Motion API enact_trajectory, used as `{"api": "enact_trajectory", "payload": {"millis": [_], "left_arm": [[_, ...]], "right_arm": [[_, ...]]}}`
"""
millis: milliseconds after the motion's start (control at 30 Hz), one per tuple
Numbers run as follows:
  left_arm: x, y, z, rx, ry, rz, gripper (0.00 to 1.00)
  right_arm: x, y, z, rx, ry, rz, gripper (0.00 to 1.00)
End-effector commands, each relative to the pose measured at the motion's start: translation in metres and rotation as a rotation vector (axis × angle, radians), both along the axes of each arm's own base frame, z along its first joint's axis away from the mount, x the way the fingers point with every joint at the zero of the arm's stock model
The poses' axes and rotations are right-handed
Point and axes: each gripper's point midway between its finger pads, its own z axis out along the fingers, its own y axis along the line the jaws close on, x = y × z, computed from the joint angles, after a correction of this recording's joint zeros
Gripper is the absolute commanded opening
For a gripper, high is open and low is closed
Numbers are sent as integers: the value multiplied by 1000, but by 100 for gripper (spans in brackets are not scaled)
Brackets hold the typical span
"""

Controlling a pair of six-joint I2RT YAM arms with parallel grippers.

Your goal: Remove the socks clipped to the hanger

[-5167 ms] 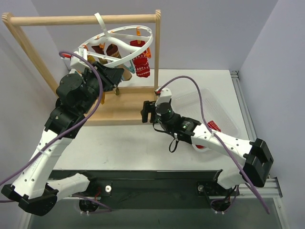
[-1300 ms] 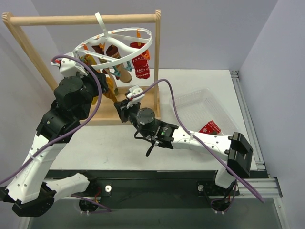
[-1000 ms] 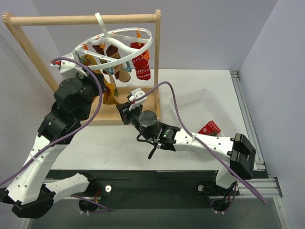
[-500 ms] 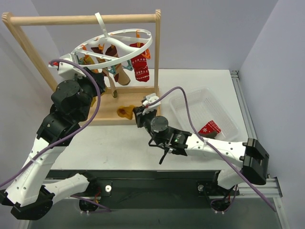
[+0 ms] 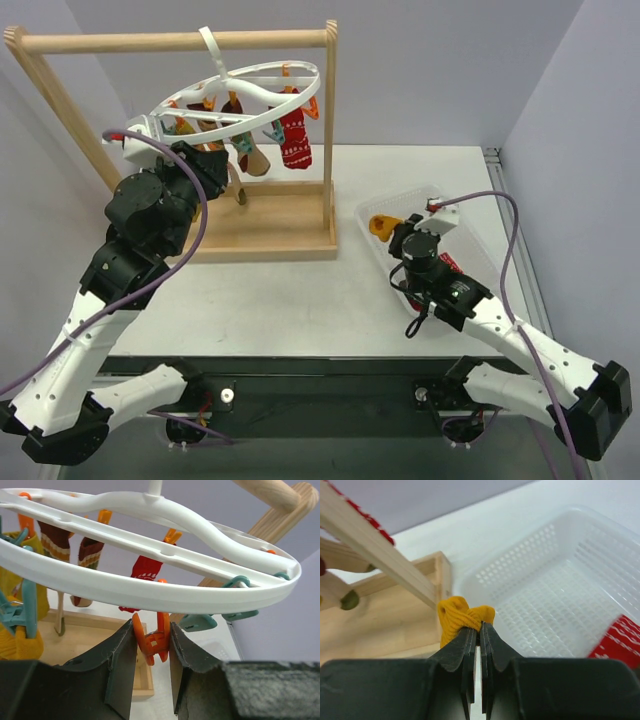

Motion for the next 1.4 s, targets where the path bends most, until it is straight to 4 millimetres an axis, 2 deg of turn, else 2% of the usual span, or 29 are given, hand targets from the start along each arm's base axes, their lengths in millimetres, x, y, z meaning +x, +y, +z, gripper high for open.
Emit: {"api": "enact_trajectory", "payload": {"millis": [0,167,433,500,533,567,633,667,767,833,1000,1033,1100,1133,1167,1200,1233,1300,1367], "left_arm": [[1,-25,26,-98,-82,-118,13],[7,-43,26,-128,-80,-177,13],[8,-65,29,-130,-66,-276,13],[10,-74,23,-126,-46,-312,13],[10,-76,20,-123,-39,-323,13],[12,-80,16,-116,-28,-336,13],[13,-83,13,-109,-21,-345,13],[14,-85,14,-105,-19,-349,13],[15,-88,18,-93,-18,-362,13],[17,-93,15,-101,0,-375,13],[19,-109,16,-140,15,-437,13],[23,-113,11,-140,30,-442,13],[23,-118,9,-146,40,-464,13],[25,-120,6,-140,47,-466,13],[26,-121,4,-139,51,-464,13],[27,-121,2,-140,51,-461,13],[27,-121,-4,-143,62,-462,13],[28,-123,-5,-161,57,-465,13],[29,-125,-5,-169,62,-470,13]], "right_arm": [[-14,-45,-39,-11,169,-126,0],[-22,-78,-61,-75,302,-206,0],[-33,-100,-90,-27,491,-221,0],[-36,-104,-94,-34,526,-216,0],[-36,-96,-93,-24,543,-169,4],[-40,-96,-95,-53,577,-142,18],[-40,-91,-90,-63,600,-103,30],[-45,-92,-93,-83,634,-95,42],[-48,-86,-87,-93,650,-38,61],[-47,-80,-83,-71,638,-13,66],[-35,-48,-62,0,559,111,68],[-23,-33,-45,23,462,160,69],[-24,6,-35,6,354,311,71],[-13,27,-8,8,207,383,73],[-12,42,3,10,142,436,74],[-18,63,6,11,105,505,75],[-10,79,23,32,21,537,75],[-14,106,37,16,-67,618,77],[-8,132,52,8,-161,661,77]]}}
